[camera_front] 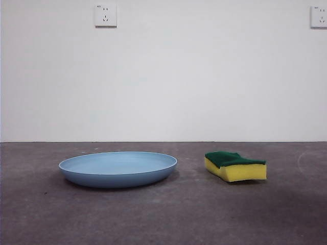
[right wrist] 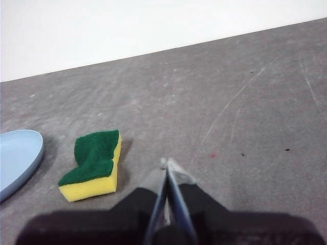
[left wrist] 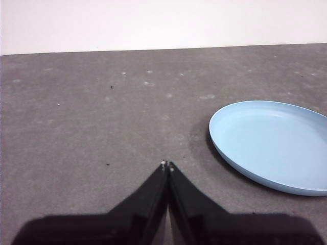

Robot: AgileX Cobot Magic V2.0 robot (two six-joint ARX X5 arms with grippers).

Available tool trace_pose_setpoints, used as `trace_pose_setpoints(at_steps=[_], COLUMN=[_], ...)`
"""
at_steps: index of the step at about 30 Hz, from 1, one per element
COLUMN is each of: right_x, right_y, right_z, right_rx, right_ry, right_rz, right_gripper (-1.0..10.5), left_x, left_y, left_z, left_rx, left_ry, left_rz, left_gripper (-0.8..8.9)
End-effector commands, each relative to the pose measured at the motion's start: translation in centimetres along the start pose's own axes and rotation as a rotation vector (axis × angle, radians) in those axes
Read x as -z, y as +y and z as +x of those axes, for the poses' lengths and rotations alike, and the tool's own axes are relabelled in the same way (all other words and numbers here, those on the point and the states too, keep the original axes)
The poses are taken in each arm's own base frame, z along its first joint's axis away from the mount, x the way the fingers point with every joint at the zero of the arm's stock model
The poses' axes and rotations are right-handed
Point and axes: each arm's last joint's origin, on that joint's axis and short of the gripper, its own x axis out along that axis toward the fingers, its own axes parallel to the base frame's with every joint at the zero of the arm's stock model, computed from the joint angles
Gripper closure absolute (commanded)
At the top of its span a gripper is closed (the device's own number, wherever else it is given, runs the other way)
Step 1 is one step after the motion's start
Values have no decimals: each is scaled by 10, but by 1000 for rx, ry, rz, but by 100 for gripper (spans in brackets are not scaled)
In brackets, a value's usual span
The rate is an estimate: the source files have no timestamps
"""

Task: Pick up the plate,pick up the cloth,clean the plate with the cloth

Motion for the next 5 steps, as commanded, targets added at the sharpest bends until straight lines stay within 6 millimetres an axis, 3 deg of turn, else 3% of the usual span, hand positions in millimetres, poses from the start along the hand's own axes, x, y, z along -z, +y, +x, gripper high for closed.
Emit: trace_pose_setpoints(at_steps=[1,5], right_x=[4,4], right_y=[-1,-1], right_z=[1,1], right_rx=[5,5], right_ry=[17,17], right_rz=[11,11], right_gripper=[946,946], left_x=[4,4], left_y=[0,0], left_z=[1,1], left_rx=[0,1], left_ry=[6,6], left_rz=[-3,-3], left_gripper=[817,817])
